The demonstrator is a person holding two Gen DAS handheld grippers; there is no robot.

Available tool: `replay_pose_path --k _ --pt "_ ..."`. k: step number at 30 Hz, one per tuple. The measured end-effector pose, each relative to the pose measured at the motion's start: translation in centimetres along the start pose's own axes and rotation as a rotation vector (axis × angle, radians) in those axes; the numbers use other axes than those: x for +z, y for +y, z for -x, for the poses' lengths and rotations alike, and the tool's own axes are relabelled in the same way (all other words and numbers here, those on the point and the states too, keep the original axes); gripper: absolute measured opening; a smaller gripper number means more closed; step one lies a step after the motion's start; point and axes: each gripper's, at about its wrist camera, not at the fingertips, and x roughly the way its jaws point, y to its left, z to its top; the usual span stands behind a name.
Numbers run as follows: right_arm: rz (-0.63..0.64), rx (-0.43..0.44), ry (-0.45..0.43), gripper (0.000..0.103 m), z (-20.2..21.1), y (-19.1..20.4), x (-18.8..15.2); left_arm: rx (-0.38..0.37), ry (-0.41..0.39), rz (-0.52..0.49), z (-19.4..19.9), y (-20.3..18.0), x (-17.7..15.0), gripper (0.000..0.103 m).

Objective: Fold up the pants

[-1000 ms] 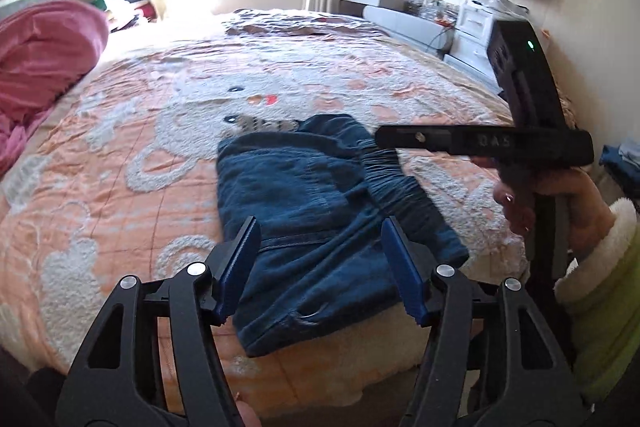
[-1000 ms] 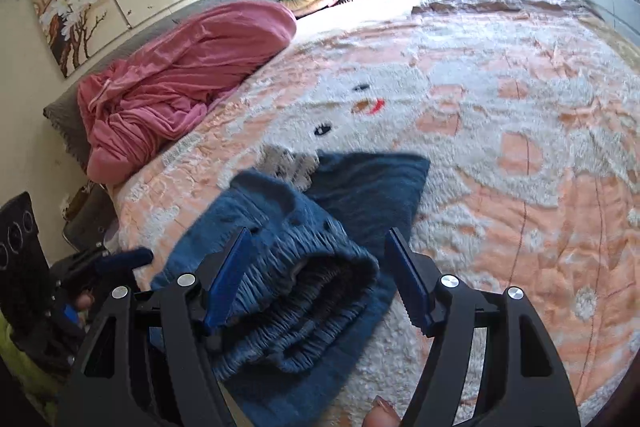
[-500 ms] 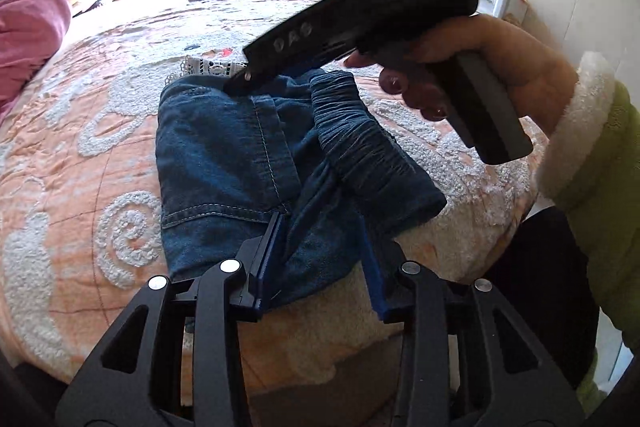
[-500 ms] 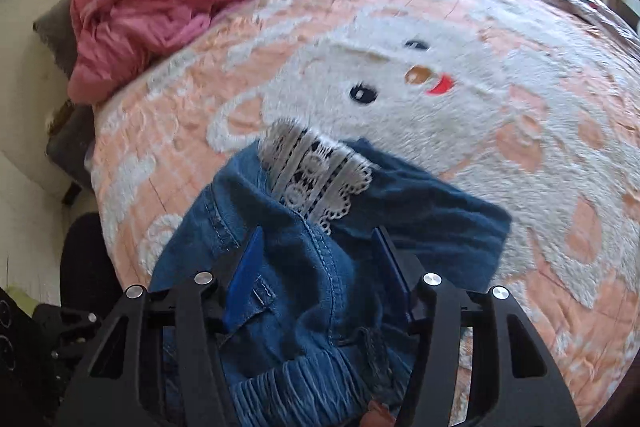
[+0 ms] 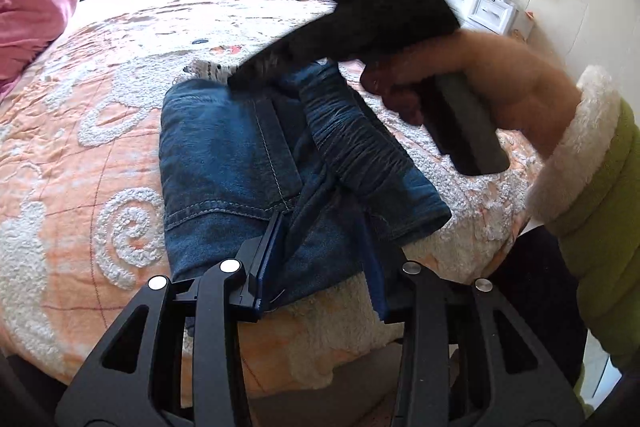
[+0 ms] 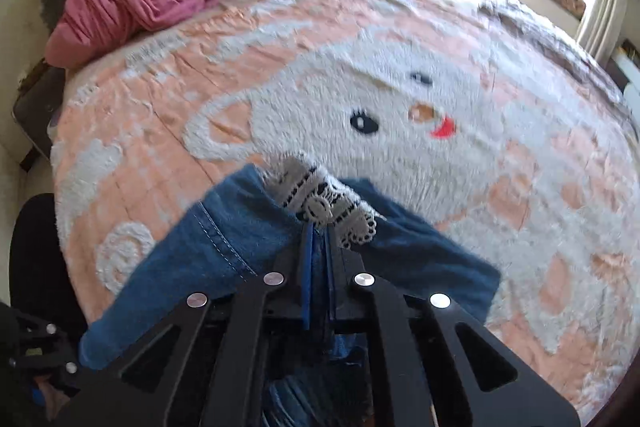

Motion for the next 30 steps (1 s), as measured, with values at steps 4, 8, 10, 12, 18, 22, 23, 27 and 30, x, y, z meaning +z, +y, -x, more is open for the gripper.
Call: replay_pose_path --k 4,8,10,12,18,22,23,27,30 --pt "-0.014 -0.019 -0.016 0.005 -0.5 -0.2 -0.4 -0.003 0.002 0.005 -0.1 -0.1 0.0 0.030" --pt "-0.041 -0.028 -0.020 0.005 -0.6 -0.5 -0.5 -0.005 0.004 0.008 0.0 -0.1 0.1 0.030" --pt "-0.051 -0.036 -0.036 0.009 0.0 -0.6 -0.4 -0.007 0.006 0.013 0.0 0.0 0.1 0.030" --pt "-0.068 -0.040 -0.060 0.011 1.3 -0.6 -0.6 -0.008 0.007 0.012 0.1 0.1 0.1 0.030" --pt "-0.089 -0.025 -0.168 0.019 5.8 -0.2 -2.0 -0.009 0.006 0.015 0.2 0.2 0.1 0.030" --pt "-0.090 -0.037 -0.201 0.023 7.7 0.2 -3.5 -0.006 0.007 0.016 0.2 0.1 0.0 0.030" --pt "-0.087 -0.030 -0.199 0.023 7.9 0.3 -3.9 -0.005 0.007 0.016 0.1 0.1 0.0 0.030" --pt "-0.075 -0.041 -0.169 0.027 7.4 0.9 -5.8 0.000 0.007 0.019 0.1 -0.1 0.1 0.030" --pt "-0.060 -0.120 -0.124 0.034 5.9 1.2 -7.1 0.000 0.009 0.021 -0.1 -0.2 0.0 0.030"
